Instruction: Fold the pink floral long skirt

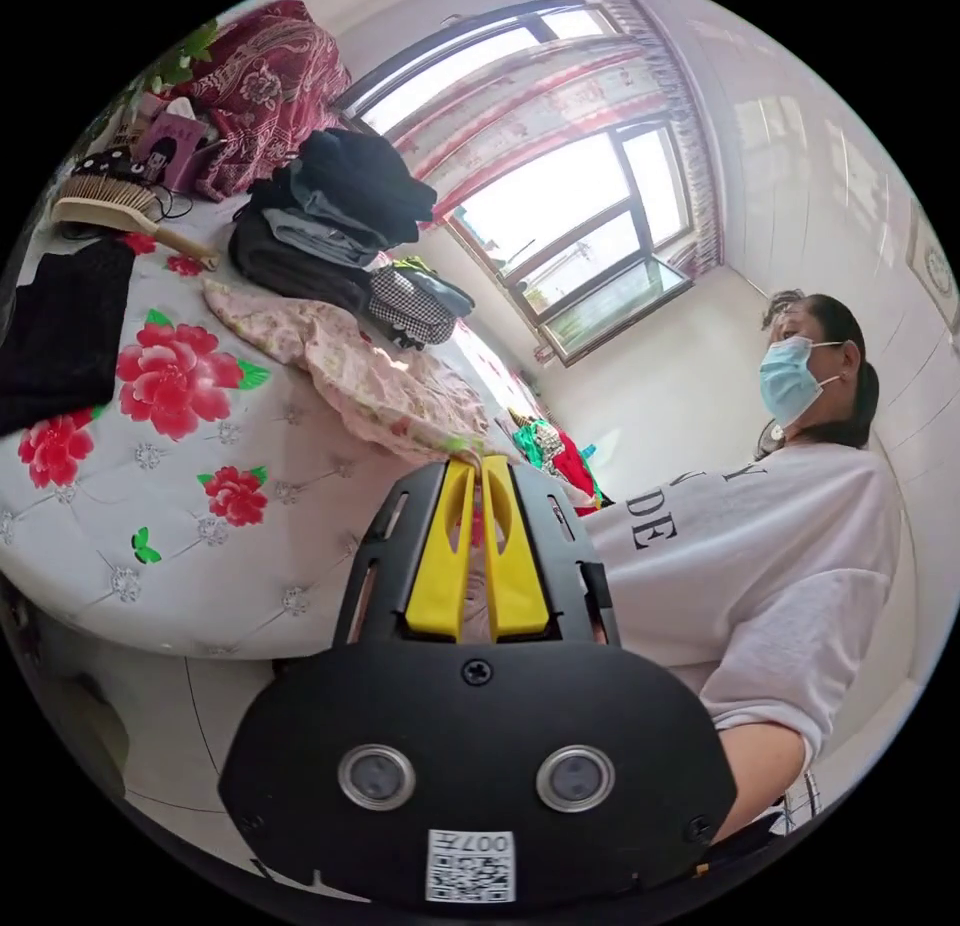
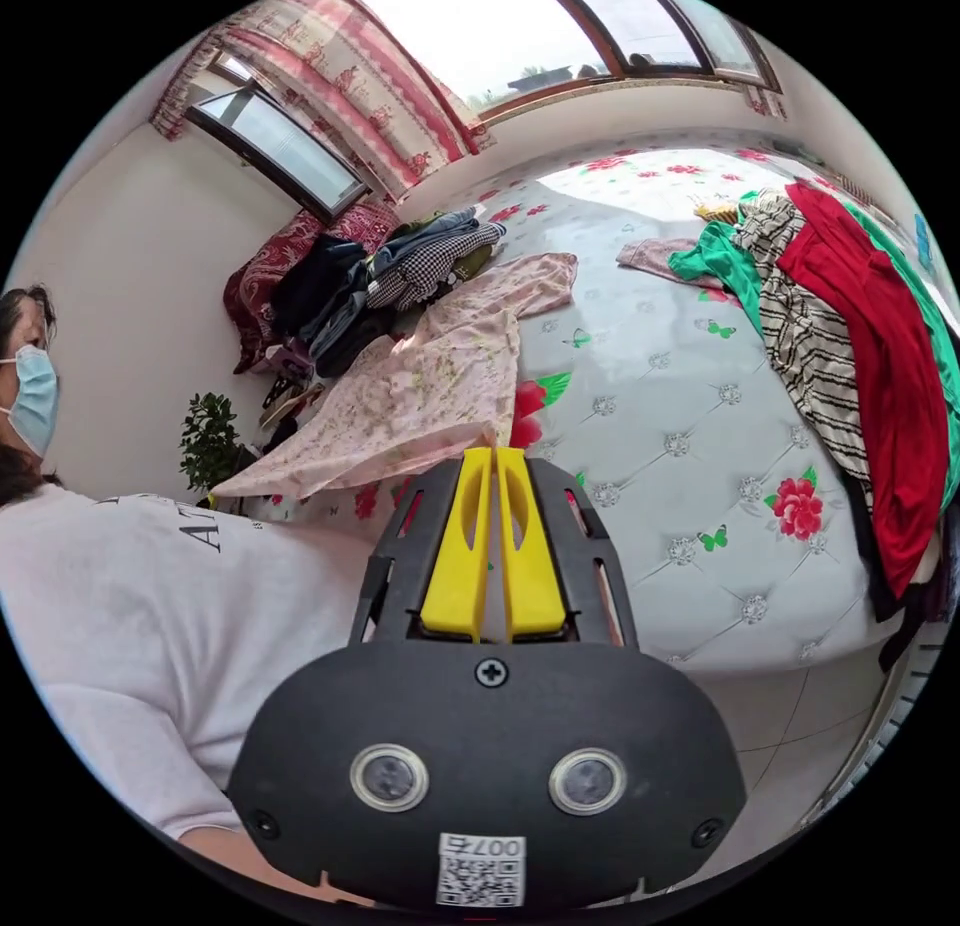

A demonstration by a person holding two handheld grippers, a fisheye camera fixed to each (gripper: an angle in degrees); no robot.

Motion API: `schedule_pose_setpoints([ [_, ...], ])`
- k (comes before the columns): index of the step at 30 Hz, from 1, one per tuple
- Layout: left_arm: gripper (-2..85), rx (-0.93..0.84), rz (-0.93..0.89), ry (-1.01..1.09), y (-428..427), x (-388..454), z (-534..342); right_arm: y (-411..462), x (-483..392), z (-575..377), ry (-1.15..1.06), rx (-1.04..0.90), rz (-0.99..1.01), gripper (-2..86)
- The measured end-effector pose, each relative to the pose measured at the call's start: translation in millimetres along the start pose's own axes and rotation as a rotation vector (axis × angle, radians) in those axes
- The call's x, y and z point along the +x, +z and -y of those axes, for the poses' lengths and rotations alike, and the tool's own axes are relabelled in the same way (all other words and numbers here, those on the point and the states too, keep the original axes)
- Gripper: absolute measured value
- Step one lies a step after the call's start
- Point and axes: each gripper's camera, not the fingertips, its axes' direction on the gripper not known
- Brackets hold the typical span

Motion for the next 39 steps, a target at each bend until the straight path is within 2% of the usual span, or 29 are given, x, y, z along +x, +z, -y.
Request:
schedule_pose_setpoints([
  [5,-1.0,0.065,-0.001,-0.011,-36,3,-54,-13,2,-44,-0.036,-0.138,0.046,-0.3],
  [8,-1.0,0.111,0.015,-0.120,-38,-38,-80,-1,17,-58,0.005,-0.159,0.079,-0.3],
  [11,-1.0,0.078,0.026,-0.241,-8,-107,-72,39,28,-40,0.022,-0.171,0.059,-0.3],
  [14,-1.0,0.022,0.054,-0.300,44,-172,-23,96,28,15,0.057,-0.172,-0.048,-0.3],
  [17,-0.9,0.040,0.017,-0.343,90,-222,58,116,9,92,0.120,-0.028,-0.085,-0.3],
  [18,-0.9,0.086,-0.031,-0.344,96,-228,98,104,-11,124,0.119,0.073,-0.062,-0.3],
  [20,-1.0,0.172,-0.099,-0.288,92,-212,165,63,-56,164,0.063,0.250,-0.045,-0.3],
  [22,-1.0,0.241,-0.127,-0.139,64,-151,246,-20,-124,190,-0.071,0.475,-0.050,-0.3],
  [26,-1.0,0.341,-0.161,0.130,-4,-24,295,-153,-194,165,-0.232,0.763,0.076,-0.3],
  [28,-1.0,0.382,-0.154,0.268,-51,54,281,-220,-217,125,-0.338,0.864,0.154,-0.2],
  [31,-1.0,0.423,-0.119,0.396,-99,129,227,-272,-223,65,-0.455,0.924,0.184,-0.2],
  [35,-1.0,0.447,-0.127,0.501,-134,189,146,-302,-203,-8,-0.548,0.926,0.219,-0.3],
  [39,-1.0,0.396,-0.046,0.522,-142,227,58,-300,-168,-89,-0.631,0.867,0.188,-0.2],
])
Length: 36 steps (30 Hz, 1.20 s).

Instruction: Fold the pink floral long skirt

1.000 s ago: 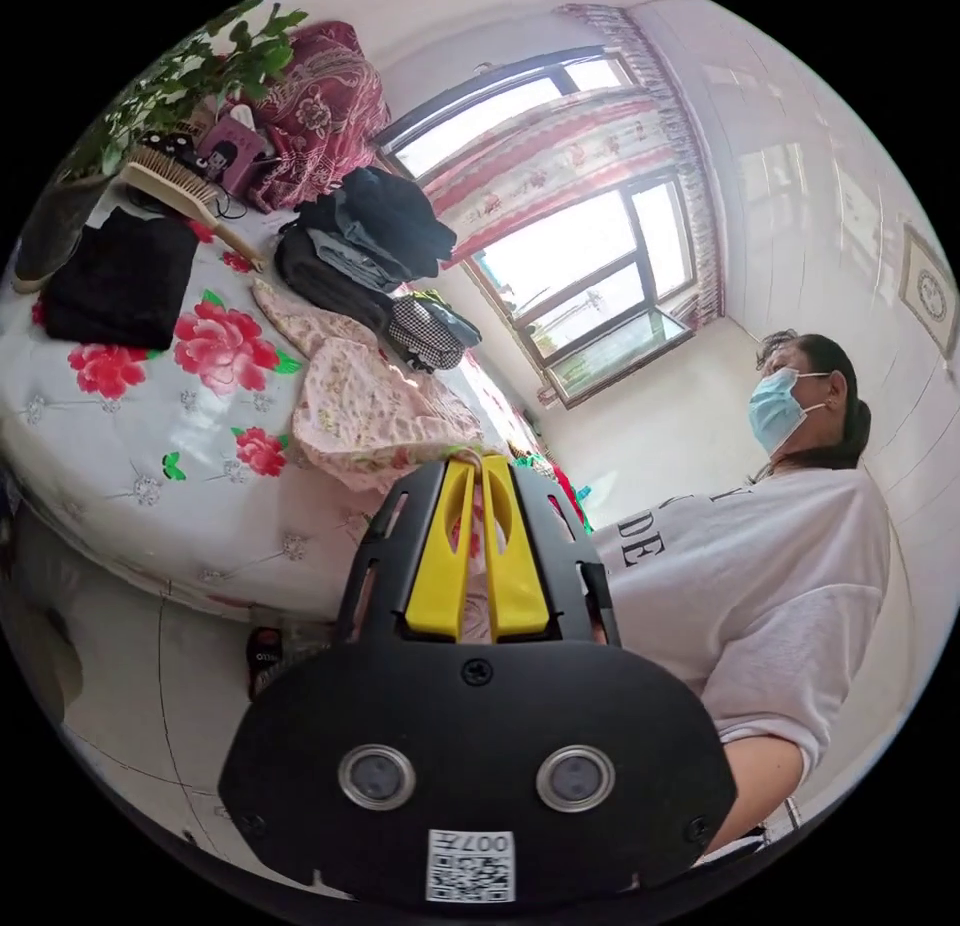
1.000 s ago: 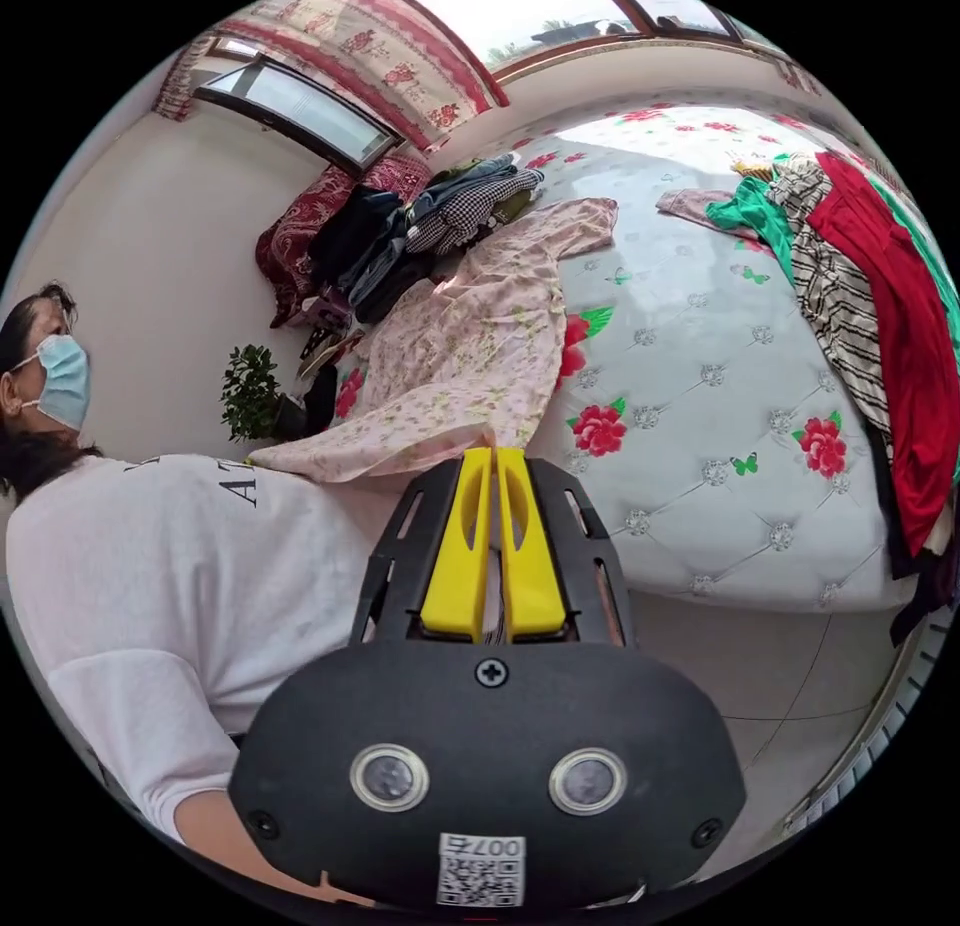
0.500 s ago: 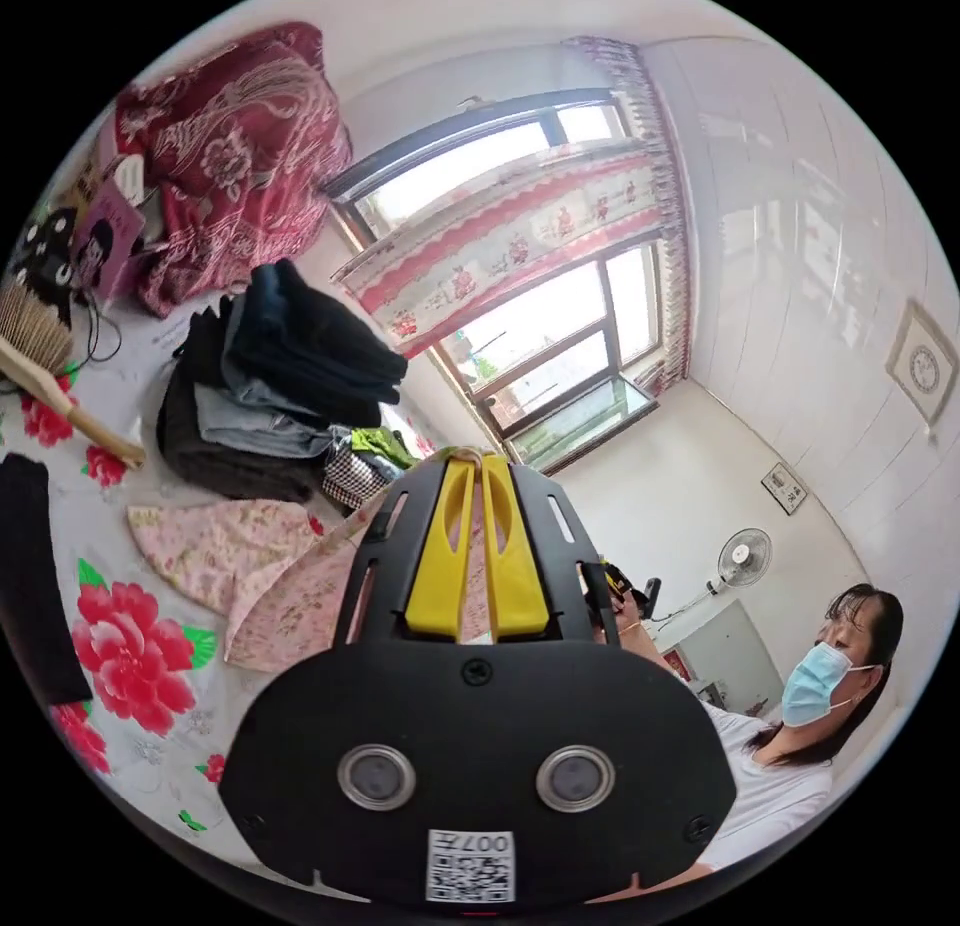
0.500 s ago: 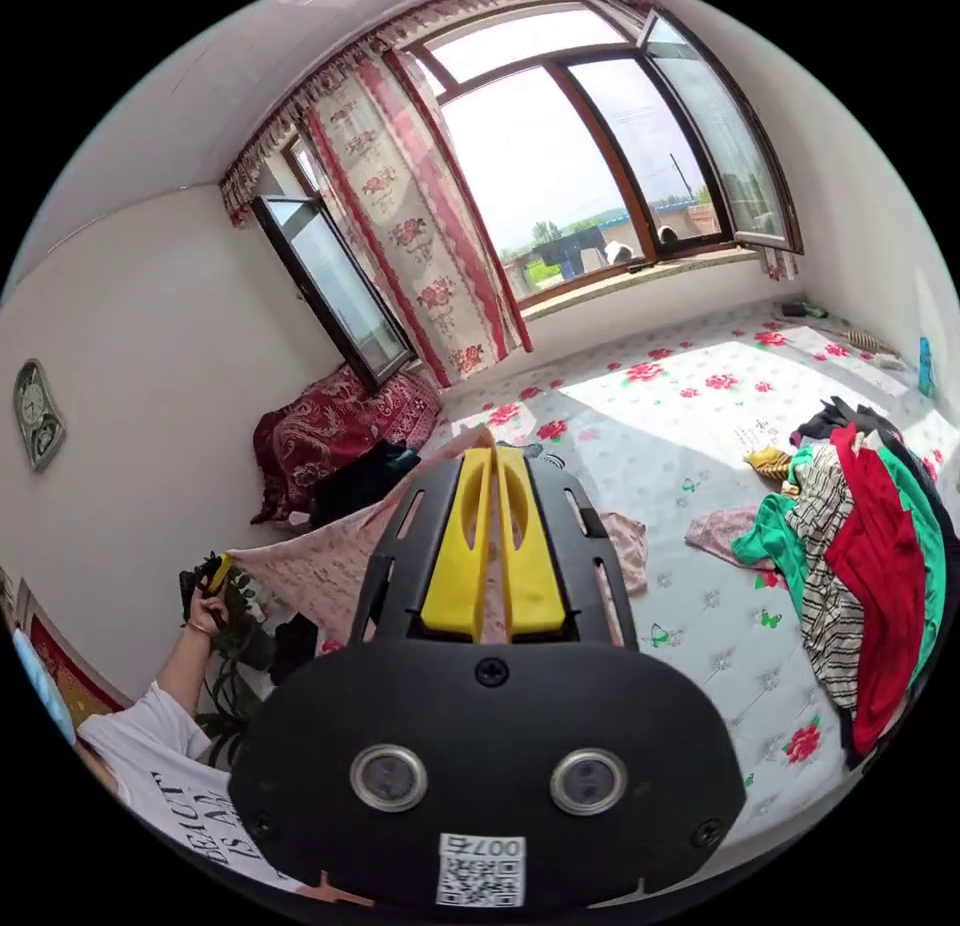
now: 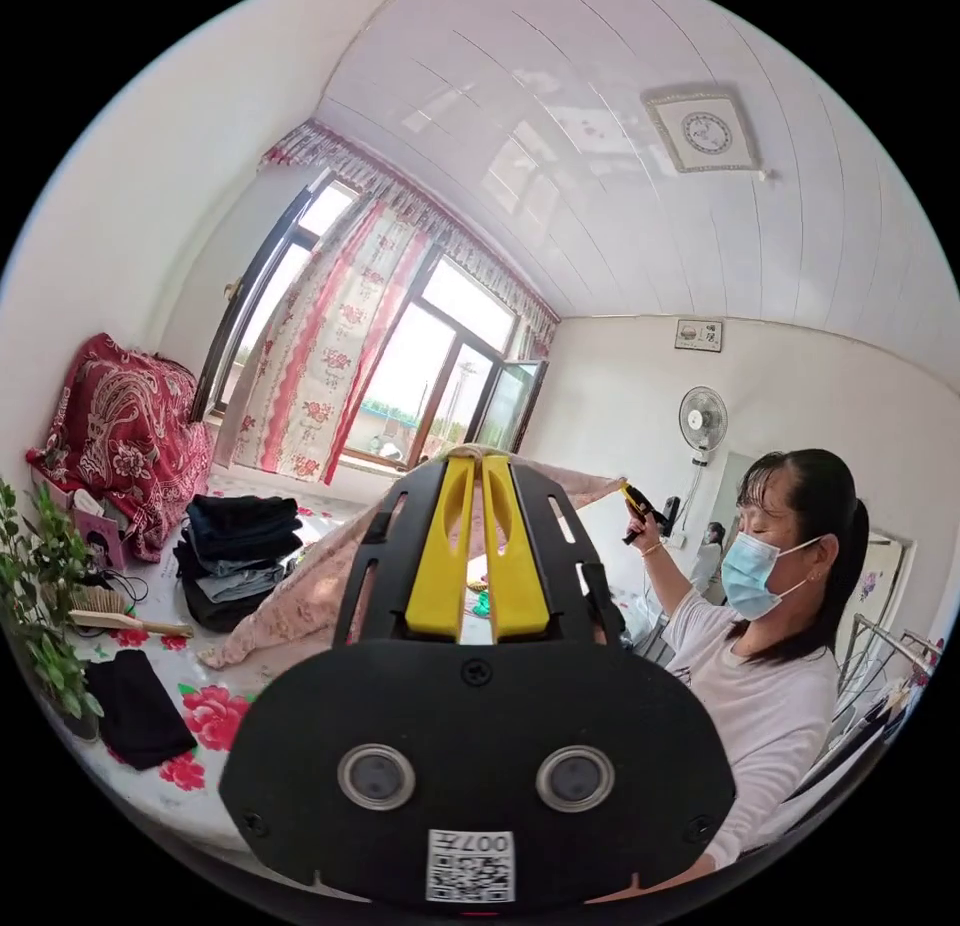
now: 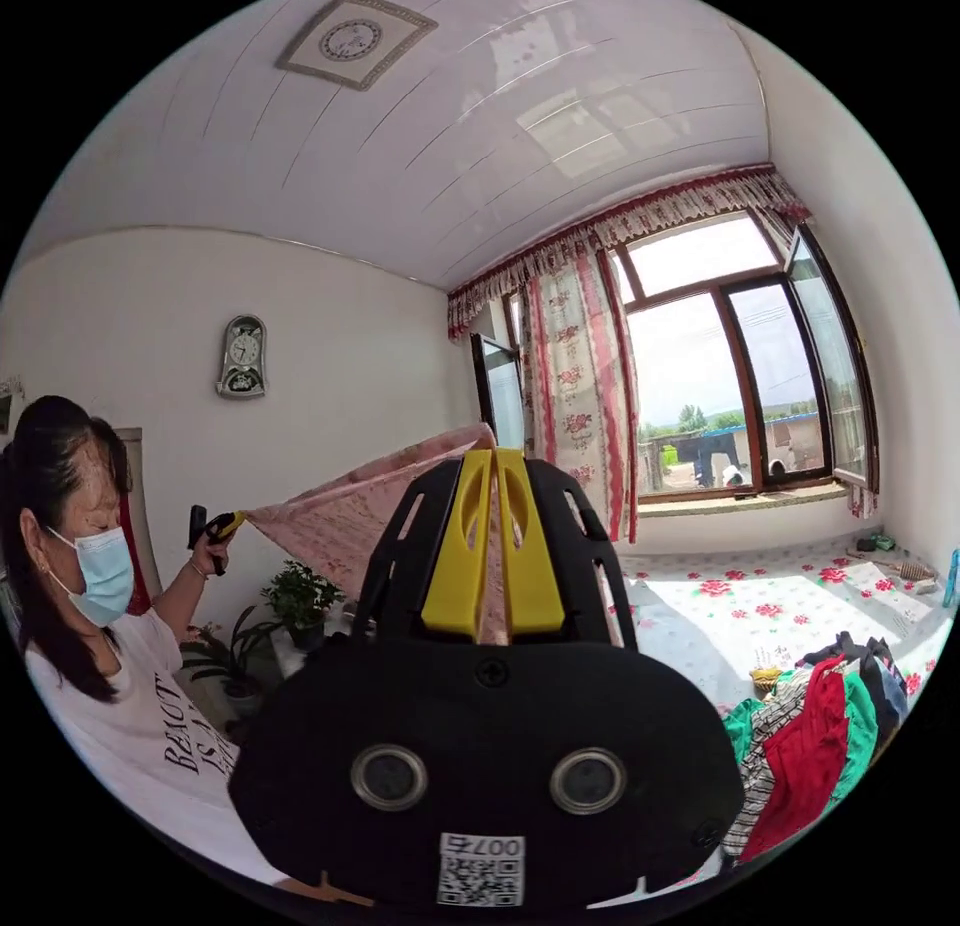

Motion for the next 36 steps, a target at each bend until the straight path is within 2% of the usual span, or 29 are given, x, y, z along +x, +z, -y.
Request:
schedule_pose_setpoints([
  [5,-1.0,-0.131,0.032,-0.130,2,24,-82,-29,2,-93,-0.018,-0.181,-0.019,-0.2],
  [10,-1.0,-0.272,0.079,-0.380,25,1,-202,-21,27,-201,0.131,-0.411,-0.008,-0.2],
  [19,-1.0,-0.308,0.122,-0.846,48,-39,-367,19,55,-328,0.369,-0.697,-0.013,-0.2],
  [23,-1.0,-0.290,0.136,-0.919,60,-41,-379,43,59,-349,0.416,-0.771,-0.014,-0.3],
  [29,-1.0,-0.263,0.159,-0.945,93,-54,-344,99,73,-333,0.466,-0.780,-0.016,-0.3],
  [36,-0.9,-0.256,0.180,-1.024,173,-133,-286,227,101,-293,0.511,-0.799,-0.093,-0.3],
])
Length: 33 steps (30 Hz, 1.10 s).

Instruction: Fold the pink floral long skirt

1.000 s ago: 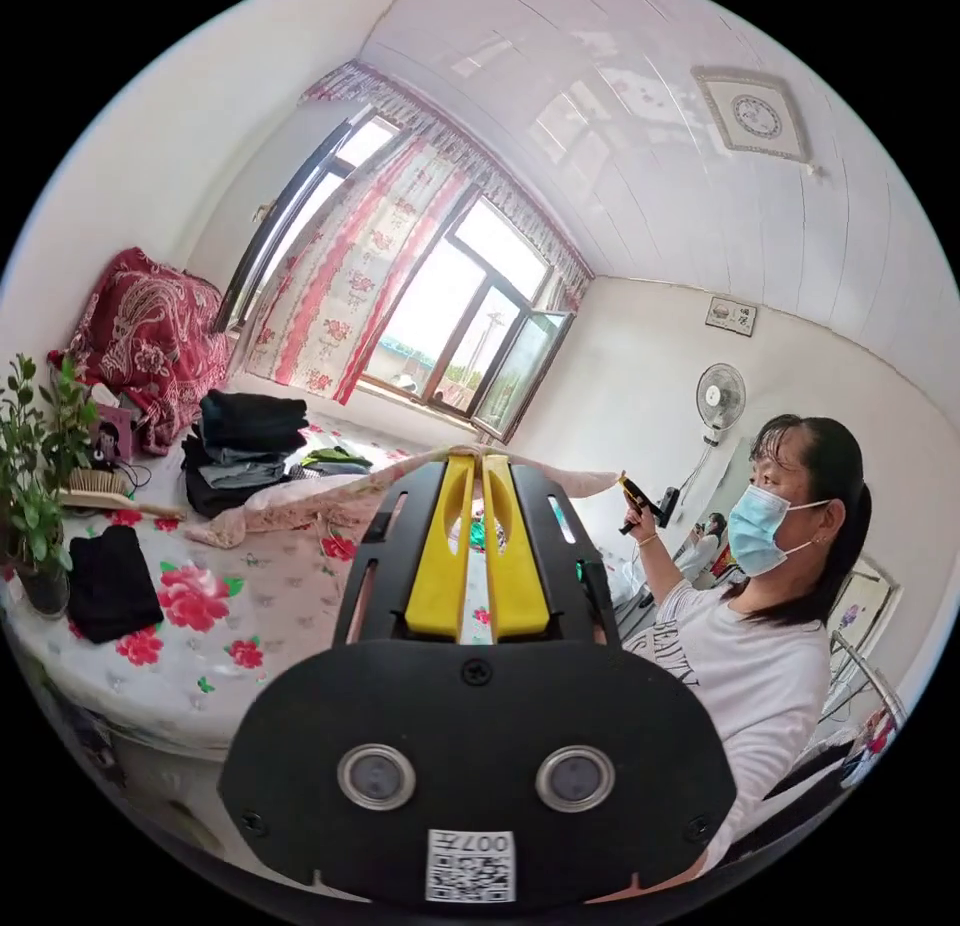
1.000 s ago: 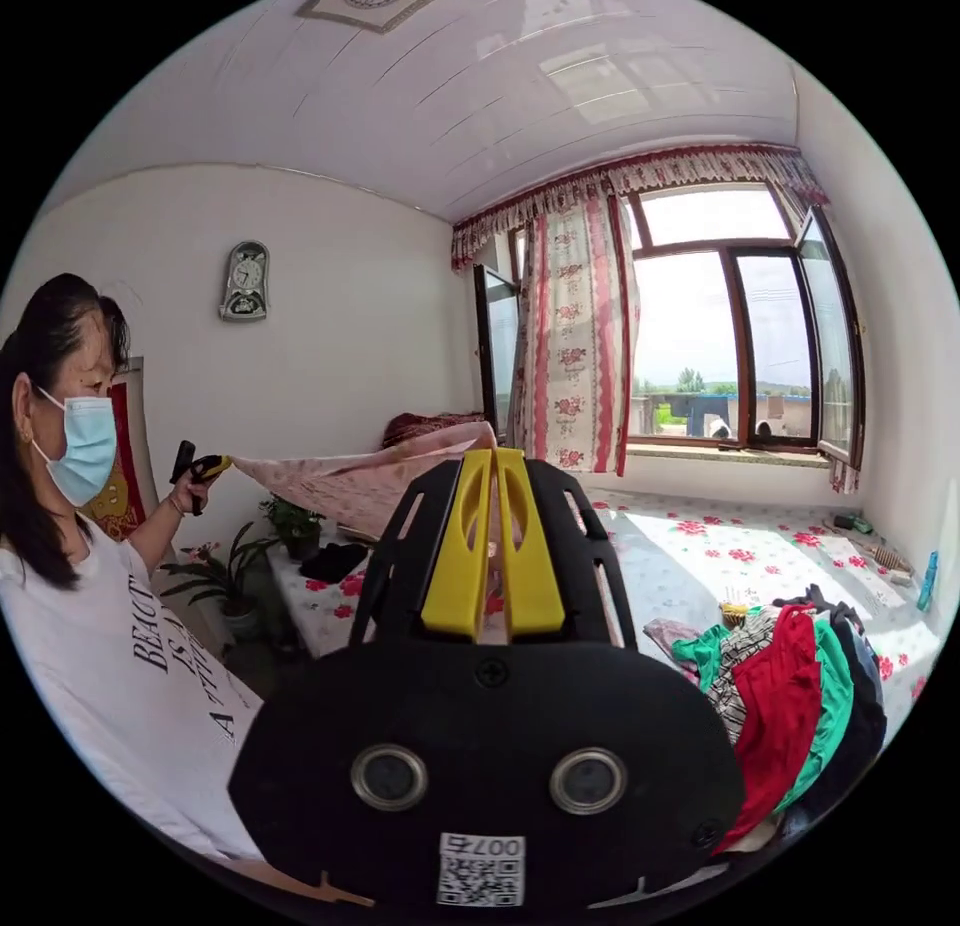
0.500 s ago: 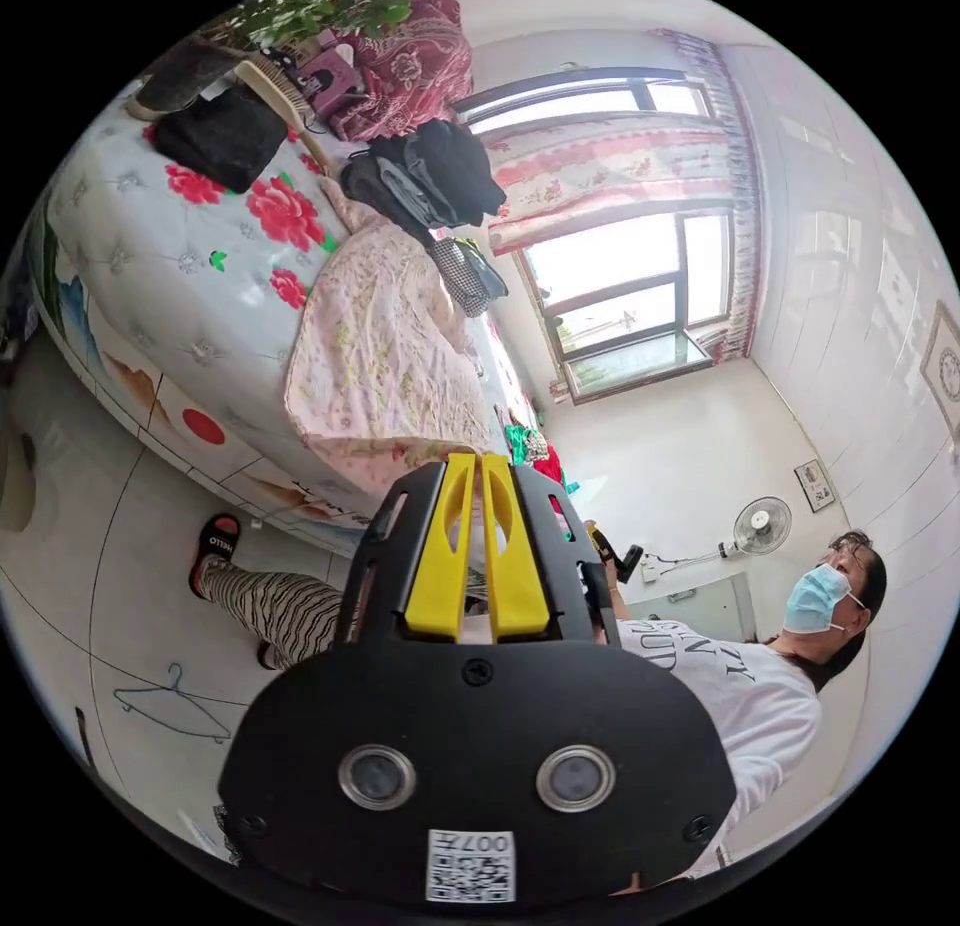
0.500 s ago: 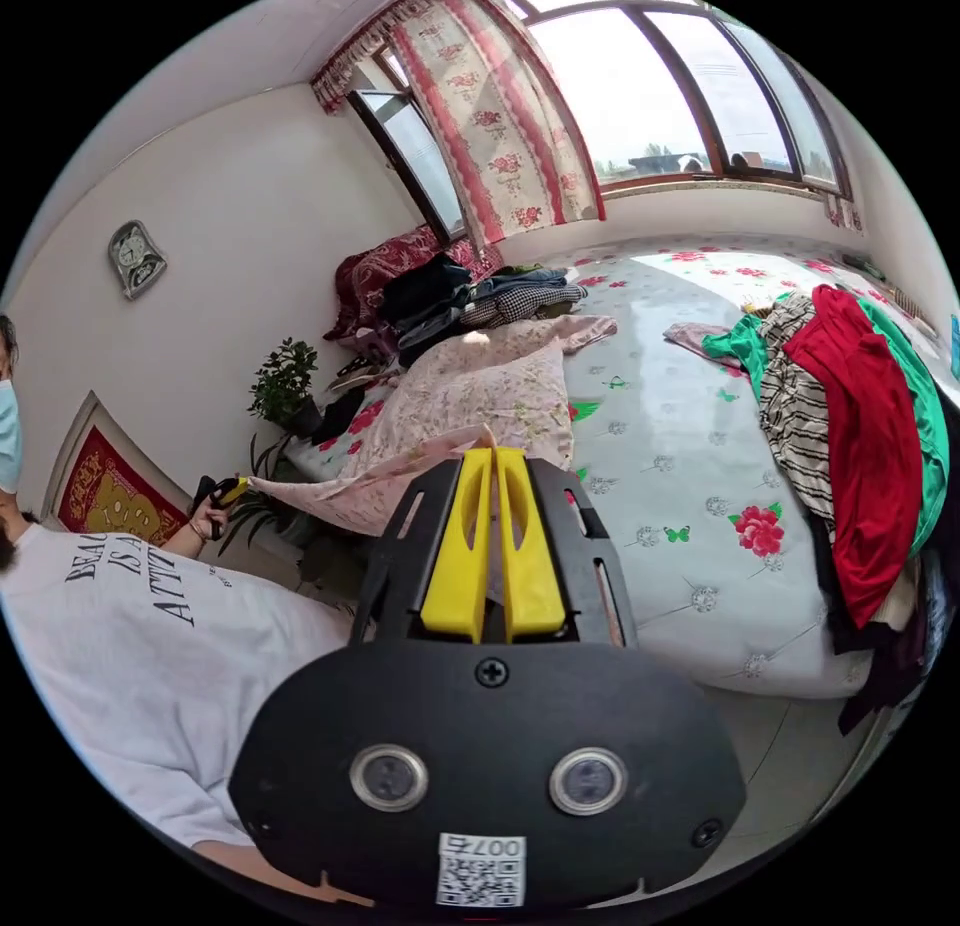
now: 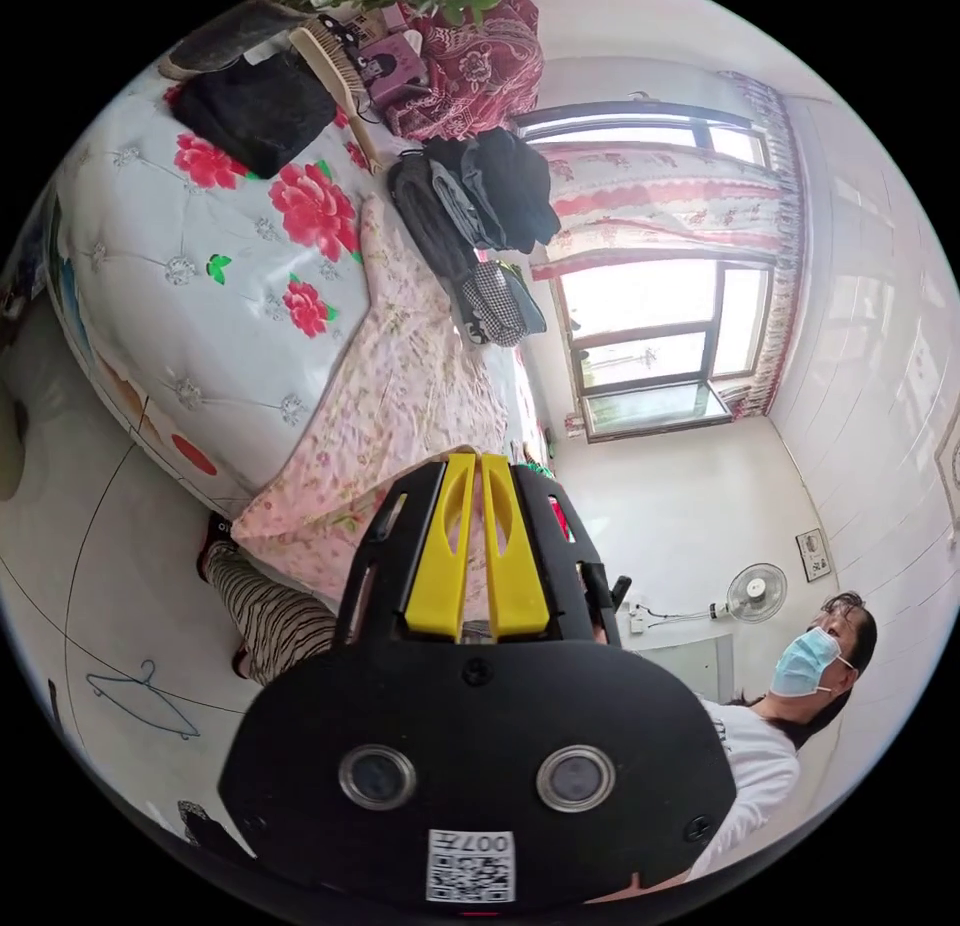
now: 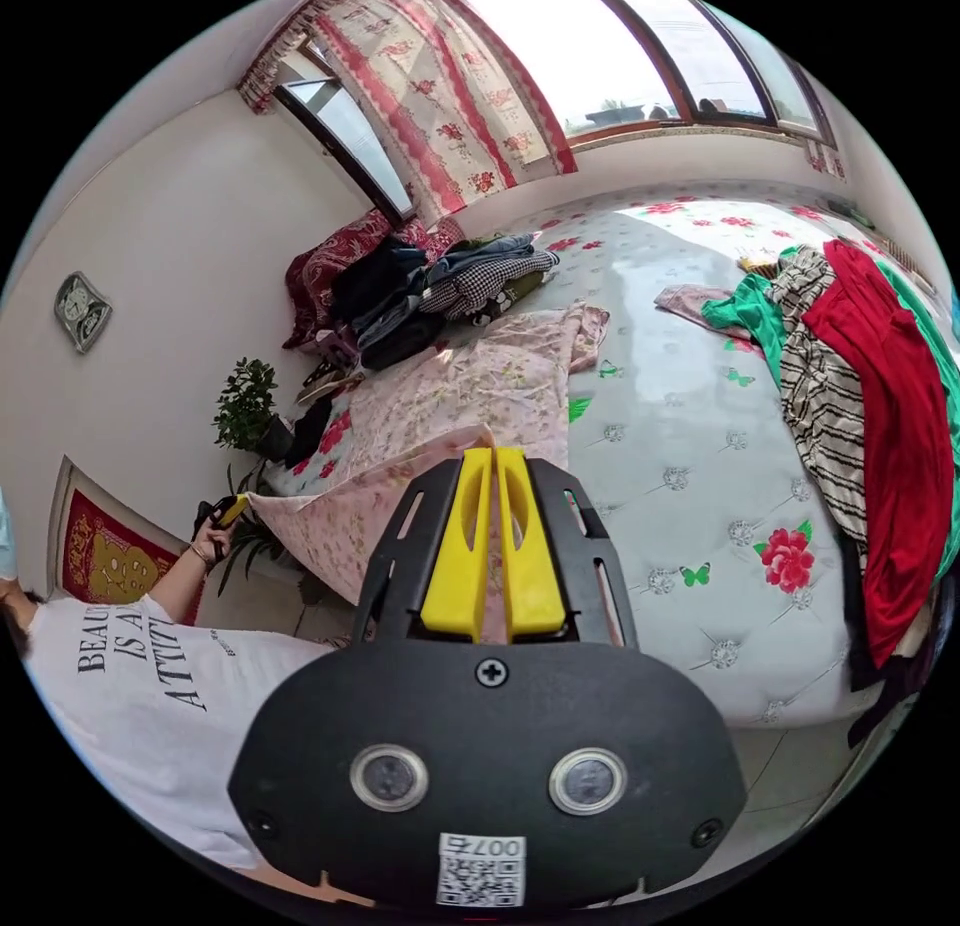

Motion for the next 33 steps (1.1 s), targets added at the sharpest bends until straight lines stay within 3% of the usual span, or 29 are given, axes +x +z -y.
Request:
schedule_pose_setpoints([
  [10,-0.3,0.016,0.056,-0.118,145,11,194,156,-3,186,0.217,-0.025,-0.236,-0.1],
  [17,4.3,-0.045,0.145,-0.077,210,10,235,248,16,206,0.376,-0.142,-0.408,1.2],
  [21,5.3,-0.107,0.256,0.060,200,44,207,233,5,180,0.338,-0.160,-0.385,2.4],
  [25,6.1,-0.030,0.330,0.091,146,69,133,181,-17,127,0.282,-0.177,-0.320,3.5],
  [30,7.5,0.119,0.428,-0.139,86,46,13,129,-30,55,0.283,-0.262,-0.305,4.7],
  [33,8.3,0.230,0.359,-0.321,69,16,-63,111,-33,23,0.294,-0.301,-0.273,5.8],
])
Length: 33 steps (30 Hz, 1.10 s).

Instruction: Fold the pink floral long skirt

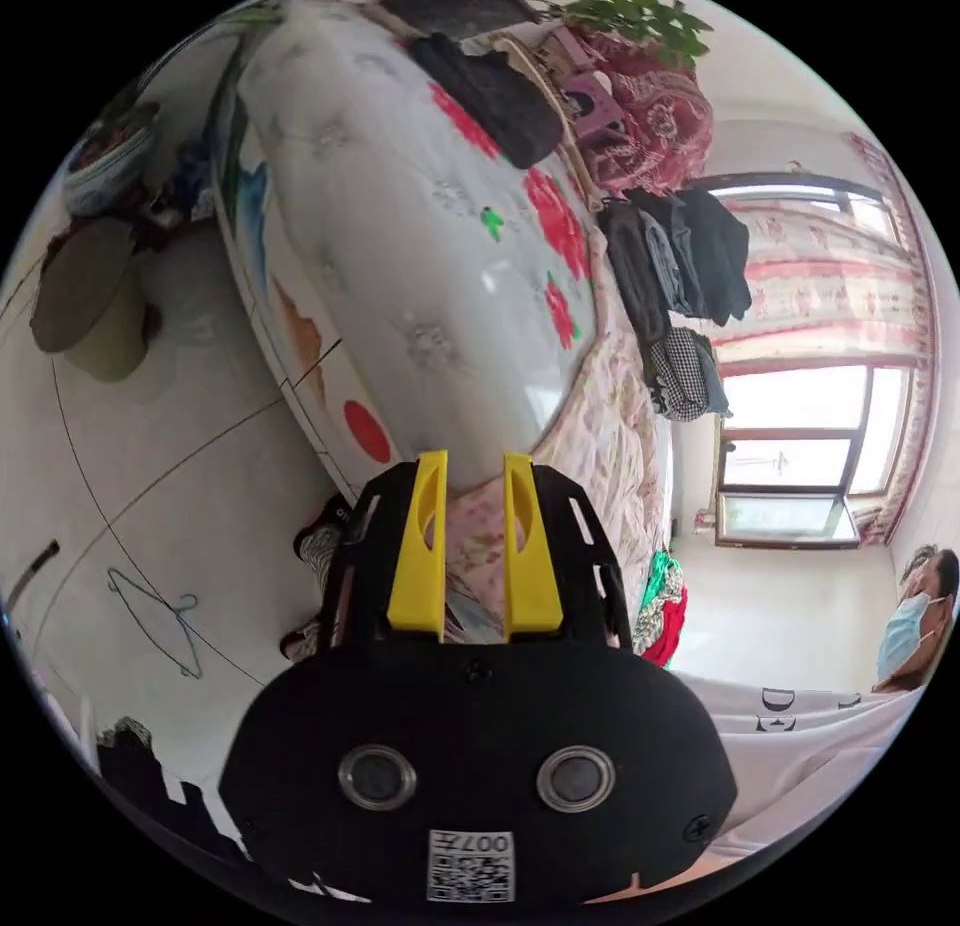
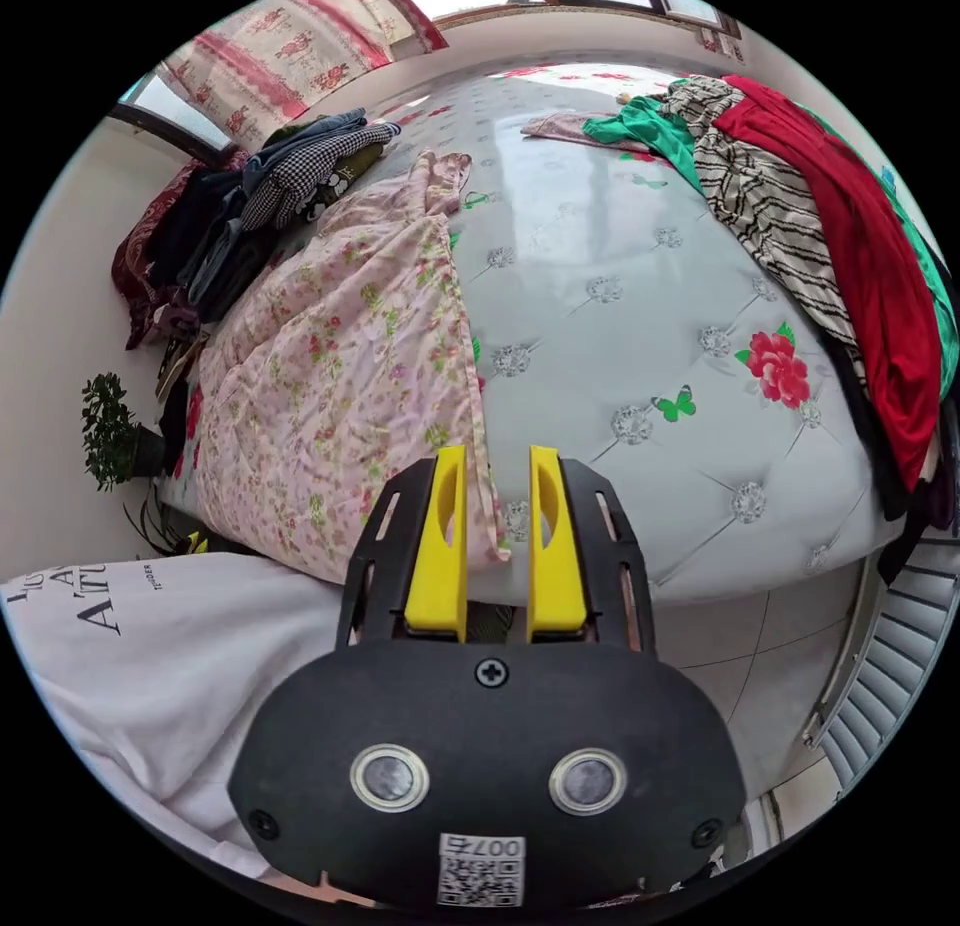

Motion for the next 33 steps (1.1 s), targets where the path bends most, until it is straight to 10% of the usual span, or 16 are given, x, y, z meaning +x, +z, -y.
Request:
schedule_pose_setpoints([
  [7,11.5,0.159,-0.352,-0.351,28,-86,-91,27,-1,-4,0.006,-0.116,0.035,7.2],
  [33,6.2,0.120,-0.633,-0.101,72,-21,-103,-2,-17,4,0.050,-0.050,0.138,-0.3],
])
